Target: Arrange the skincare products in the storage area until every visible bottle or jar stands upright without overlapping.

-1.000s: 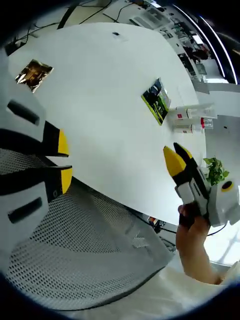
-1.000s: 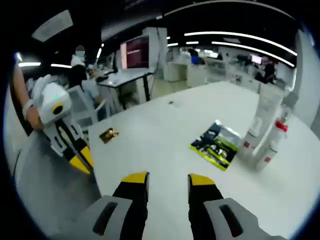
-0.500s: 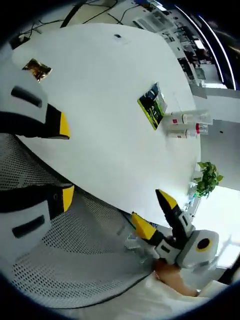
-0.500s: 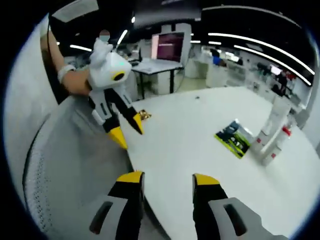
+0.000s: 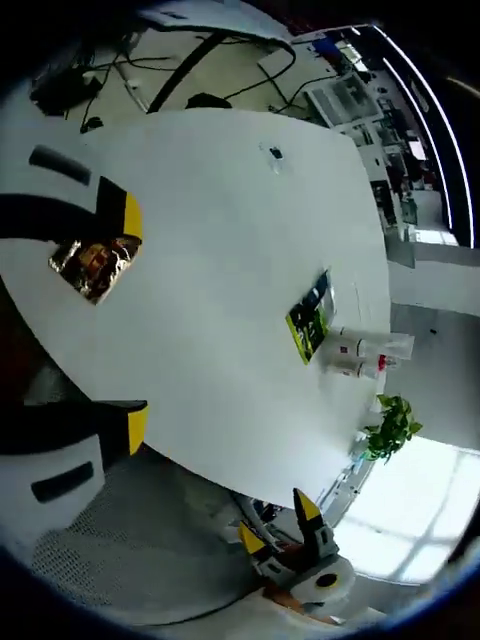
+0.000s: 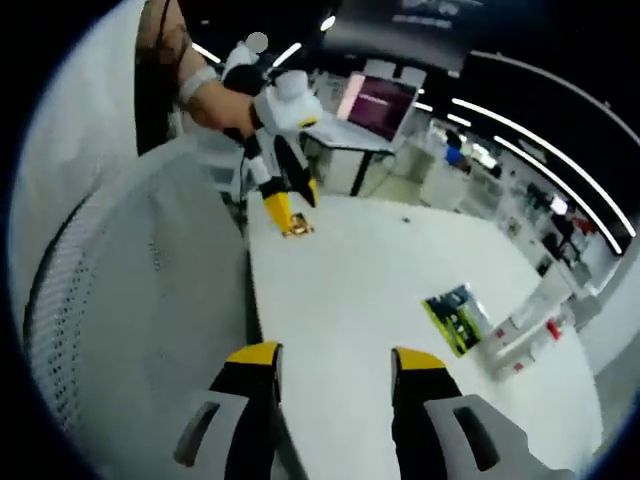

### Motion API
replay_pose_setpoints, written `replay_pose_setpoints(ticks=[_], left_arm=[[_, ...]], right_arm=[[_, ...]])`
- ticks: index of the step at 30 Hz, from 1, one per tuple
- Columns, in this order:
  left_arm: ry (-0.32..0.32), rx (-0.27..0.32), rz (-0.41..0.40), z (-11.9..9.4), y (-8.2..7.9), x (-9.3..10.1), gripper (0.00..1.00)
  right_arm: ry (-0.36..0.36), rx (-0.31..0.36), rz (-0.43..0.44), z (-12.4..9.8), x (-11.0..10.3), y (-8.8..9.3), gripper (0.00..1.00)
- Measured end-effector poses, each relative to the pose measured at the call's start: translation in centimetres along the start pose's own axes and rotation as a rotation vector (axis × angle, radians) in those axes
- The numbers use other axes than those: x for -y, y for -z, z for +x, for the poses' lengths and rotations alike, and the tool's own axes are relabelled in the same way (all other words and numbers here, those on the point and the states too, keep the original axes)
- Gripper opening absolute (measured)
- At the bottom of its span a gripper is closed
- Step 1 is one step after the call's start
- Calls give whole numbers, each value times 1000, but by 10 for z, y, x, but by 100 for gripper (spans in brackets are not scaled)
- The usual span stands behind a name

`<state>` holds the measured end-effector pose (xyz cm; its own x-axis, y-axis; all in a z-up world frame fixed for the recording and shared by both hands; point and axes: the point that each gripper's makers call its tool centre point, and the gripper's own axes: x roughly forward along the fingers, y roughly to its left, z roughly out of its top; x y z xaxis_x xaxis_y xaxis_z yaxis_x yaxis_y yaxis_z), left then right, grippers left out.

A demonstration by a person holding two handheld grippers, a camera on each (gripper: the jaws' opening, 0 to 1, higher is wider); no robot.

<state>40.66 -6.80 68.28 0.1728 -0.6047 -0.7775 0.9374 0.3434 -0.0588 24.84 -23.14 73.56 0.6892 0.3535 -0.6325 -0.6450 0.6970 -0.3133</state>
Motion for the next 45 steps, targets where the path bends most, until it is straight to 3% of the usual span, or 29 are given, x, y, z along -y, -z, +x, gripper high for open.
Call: replay_pose_setpoints(ticks=[6,10,14,16,18,22,26,29,37,41,45], left_arm=[[34,-188,218,5,23,-23,62],[70,-257,343,14,29,-26,71],[99,-317,373,22,40,-27,69],[152,-357,396,25,49,-21,70],[149,-388,436,27,53,-23,71],[136,-388,444,31,51,-27,67],[146,-423,456,33,57,-30,63],[135,-401,408,35,52,-33,62],[155,-395,416,32,55,-32,53],[176,-381,439,27,57,-21,34],[156,-373,424,31,60,-18,31]], right_arm=[[20,0,16,-1,6,2,43],[42,-6,38,-3,12,6,42],[32,-9,29,-2,9,6,40],[28,-13,21,-2,8,6,40],[26,-9,15,-2,7,5,39],[18,-19,20,-2,6,8,35],[10,-25,22,-2,5,9,32],[3,-28,12,-1,3,10,31],[-4,-38,24,-1,3,13,27],[-5,-40,15,-1,2,12,26],[-5,-42,16,-1,2,13,24]])
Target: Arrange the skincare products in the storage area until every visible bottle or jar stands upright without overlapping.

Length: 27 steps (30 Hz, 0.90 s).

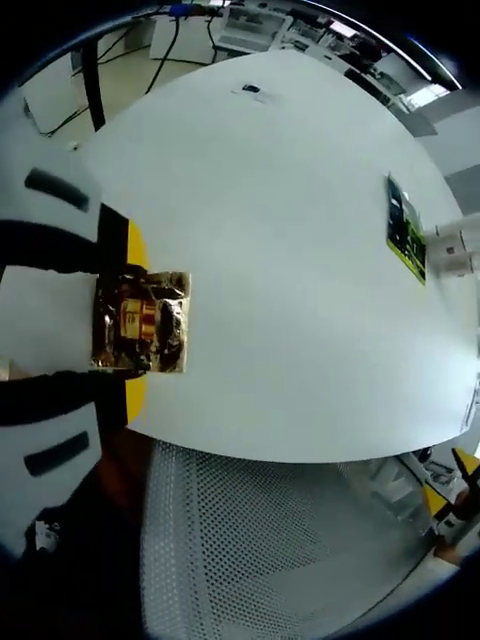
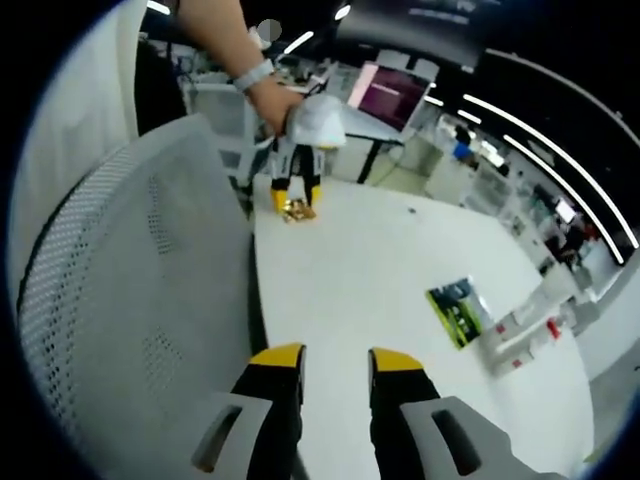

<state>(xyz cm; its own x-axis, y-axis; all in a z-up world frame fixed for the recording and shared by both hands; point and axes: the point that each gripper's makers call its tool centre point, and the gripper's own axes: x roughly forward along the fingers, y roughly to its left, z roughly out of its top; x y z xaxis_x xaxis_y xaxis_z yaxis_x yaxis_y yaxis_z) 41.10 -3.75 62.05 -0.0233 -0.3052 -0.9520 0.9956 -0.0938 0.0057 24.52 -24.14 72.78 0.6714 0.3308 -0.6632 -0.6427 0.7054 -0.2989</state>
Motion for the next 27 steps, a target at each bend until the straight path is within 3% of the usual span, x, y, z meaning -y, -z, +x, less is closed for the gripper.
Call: replay_pose_setpoints(ticks=[19,21,22,23,27], left_arm=[[-7,44,-22,-1,-7,11,27],[0,40,-10,-1,-8,14,22],[16,41,23,0,-9,19,9],[23,8,71,-2,-4,21,5],[13,31,57,-1,-10,20,5]], right_arm=[[-7,-15,3,1,-1,3,23],[-7,-15,1,1,-1,3,23],[-6,-16,-2,1,-1,3,23],[-5,-17,-4,1,-1,3,23],[-2,-17,-3,1,-1,3,23]])
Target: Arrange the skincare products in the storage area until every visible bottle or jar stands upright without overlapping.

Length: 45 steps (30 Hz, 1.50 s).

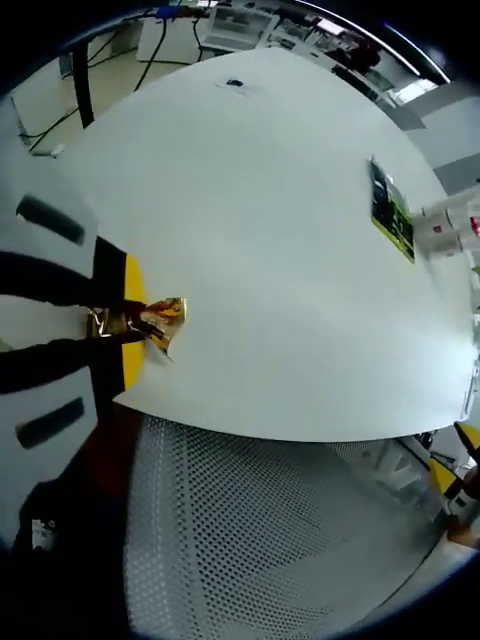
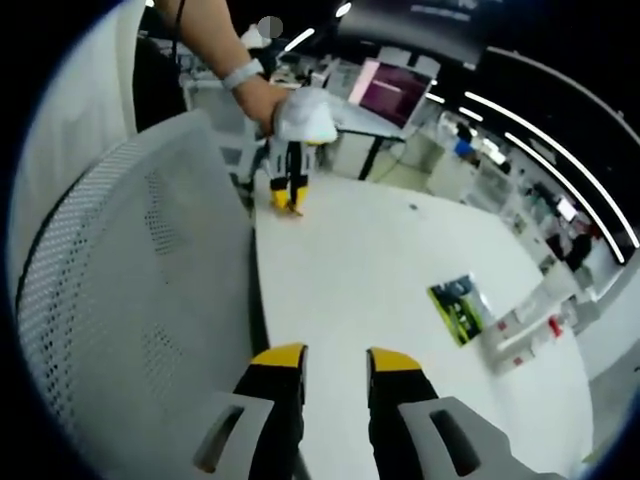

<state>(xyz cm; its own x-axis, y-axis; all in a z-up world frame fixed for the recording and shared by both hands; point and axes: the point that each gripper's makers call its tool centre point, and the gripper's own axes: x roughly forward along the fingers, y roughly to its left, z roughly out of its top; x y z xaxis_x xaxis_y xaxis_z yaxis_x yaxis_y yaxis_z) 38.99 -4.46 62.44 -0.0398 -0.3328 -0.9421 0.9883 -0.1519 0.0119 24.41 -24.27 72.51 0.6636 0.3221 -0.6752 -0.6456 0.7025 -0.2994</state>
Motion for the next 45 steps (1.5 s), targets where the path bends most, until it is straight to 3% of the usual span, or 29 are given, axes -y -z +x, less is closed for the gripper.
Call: replay_pose_setpoints(ticks=[9,11,14,15,18,20,24,27,30,33,36,39,42,45], left_arm=[[7,2,-32,0,-1,1,3],[53,6,-118,1,-5,9,2],[45,8,-103,-1,-16,11,1],[63,51,-160,-4,-28,15,0],[67,136,-232,-17,-56,13,0],[80,235,-280,-29,-84,13,0],[98,323,-281,-46,-122,20,0],[116,361,-280,-53,-139,27,0],[151,443,-333,-64,-163,31,0],[179,508,-382,-75,-180,32,0],[207,556,-400,-86,-196,38,0],[239,589,-401,-93,-208,47,0],[292,644,-420,-99,-220,55,1],[322,663,-434,-101,-222,59,1]], right_arm=[[-4,-2,-4,0,-1,0,21],[-1,-2,-4,0,0,0,21],[-1,0,-1,0,0,0,21],[2,2,0,-1,1,0,21],[5,-1,11,-1,2,1,21],[7,5,25,-2,4,0,21],[20,4,47,-3,8,2,21],[25,2,55,-3,9,3,21],[34,10,65,-4,12,-1,19],[39,36,114,-4,18,-12,18],[26,131,280,-4,25,-38,19],[12,179,312,-4,29,-55,21],[-29,288,481,-10,34,-83,21],[-54,358,584,-16,40,-96,19]])
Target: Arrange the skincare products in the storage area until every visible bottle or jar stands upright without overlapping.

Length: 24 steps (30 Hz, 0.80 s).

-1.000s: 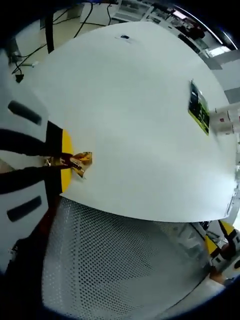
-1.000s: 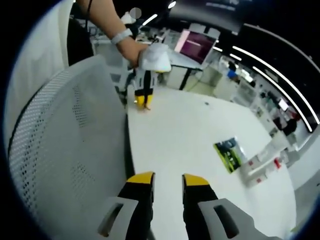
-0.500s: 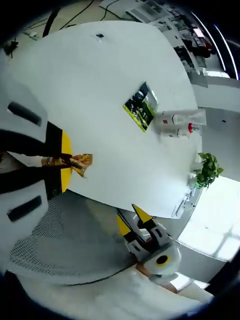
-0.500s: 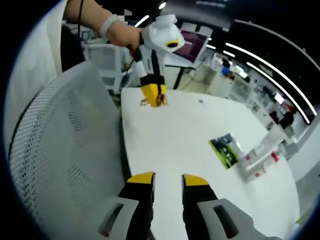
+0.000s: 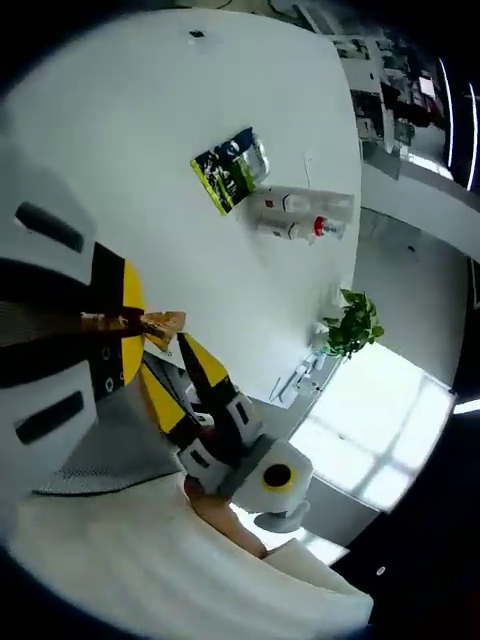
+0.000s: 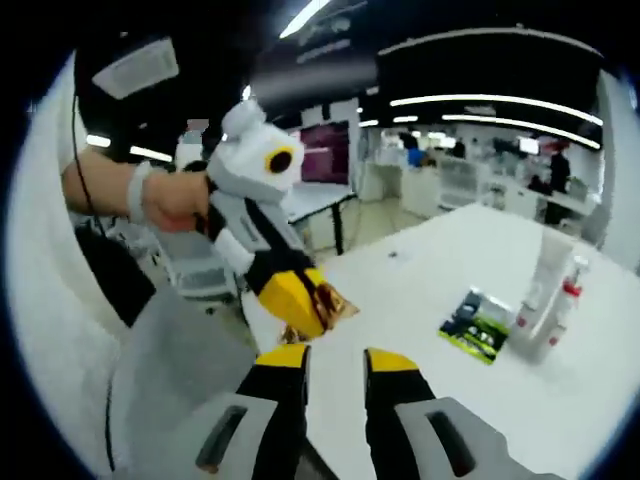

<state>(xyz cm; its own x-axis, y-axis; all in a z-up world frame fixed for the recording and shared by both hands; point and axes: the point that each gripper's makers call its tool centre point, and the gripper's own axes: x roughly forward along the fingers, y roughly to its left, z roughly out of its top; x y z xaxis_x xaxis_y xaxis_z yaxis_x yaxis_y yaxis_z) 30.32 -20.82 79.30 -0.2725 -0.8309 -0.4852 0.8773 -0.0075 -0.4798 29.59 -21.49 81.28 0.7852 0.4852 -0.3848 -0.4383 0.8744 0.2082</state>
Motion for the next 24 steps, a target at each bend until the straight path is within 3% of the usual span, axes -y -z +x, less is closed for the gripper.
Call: replay_pose_setpoints(ticks=[4,8,18,20,21,24], left_arm=[[15,-4,-3,1,2,3,1],[51,9,-20,2,1,9,1],[131,-53,-11,7,15,21,3],[130,-30,2,5,14,20,7],[104,-13,-22,4,13,13,12],[135,9,-93,1,12,15,20]], right_arm=[[-36,17,1,-2,-6,-7,7],[-59,-6,-26,0,-11,-2,6],[-110,-54,-89,1,-18,9,0],[-142,-47,-28,-2,-19,7,0],[-147,-43,-12,-3,-17,5,0],[-162,-32,14,-7,-14,5,0]])
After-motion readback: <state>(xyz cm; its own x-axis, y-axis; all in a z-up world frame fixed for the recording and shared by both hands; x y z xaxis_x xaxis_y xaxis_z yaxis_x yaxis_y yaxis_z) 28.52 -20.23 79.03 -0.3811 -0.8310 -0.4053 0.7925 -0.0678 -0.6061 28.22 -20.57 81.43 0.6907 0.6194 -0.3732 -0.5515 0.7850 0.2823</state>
